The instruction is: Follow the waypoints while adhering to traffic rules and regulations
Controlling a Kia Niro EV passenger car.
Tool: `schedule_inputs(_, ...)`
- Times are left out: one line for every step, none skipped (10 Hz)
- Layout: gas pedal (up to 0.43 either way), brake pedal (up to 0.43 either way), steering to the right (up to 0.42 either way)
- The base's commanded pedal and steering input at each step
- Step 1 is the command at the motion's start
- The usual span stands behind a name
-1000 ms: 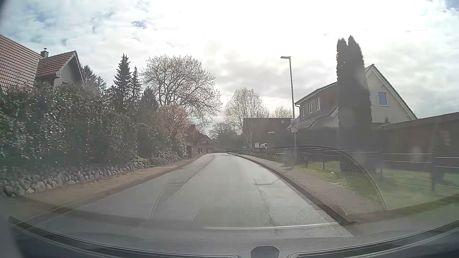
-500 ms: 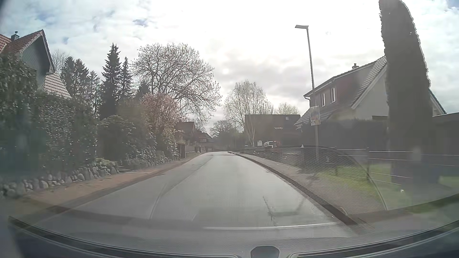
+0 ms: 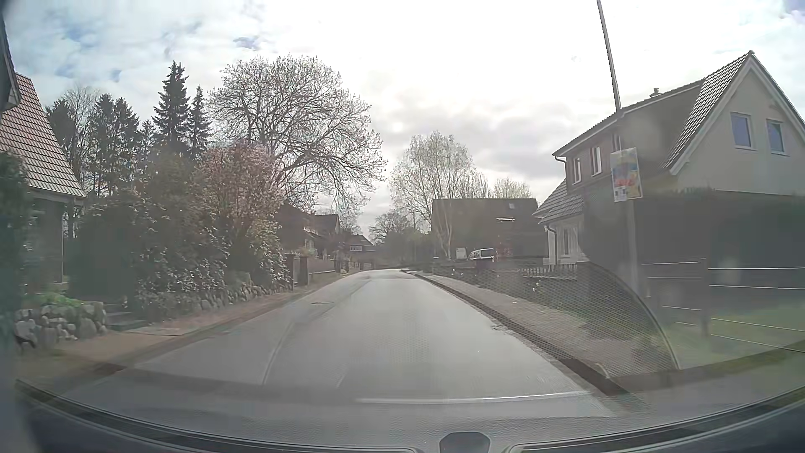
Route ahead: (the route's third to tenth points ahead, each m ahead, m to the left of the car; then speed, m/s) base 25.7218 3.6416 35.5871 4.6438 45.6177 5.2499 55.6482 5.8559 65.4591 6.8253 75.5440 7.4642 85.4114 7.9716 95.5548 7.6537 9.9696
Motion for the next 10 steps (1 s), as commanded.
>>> schedule_inputs(0.177,0.0,-0.007)
schedule_inputs(0.177,0.0,-0.007)
schedule_inputs(0.177,0.0,-0.008)
schedule_inputs(0.169,0.0,-0.01)
schedule_inputs(0.169,0.0,-0.014)
schedule_inputs(0.177,0.0,-0.017)
schedule_inputs(0.177,0.0,-0.019)
schedule_inputs(0.177,0.0,-0.019)
schedule_inputs(0.177,0.0,-0.02)
schedule_inputs(0.177,0.0,-0.02)
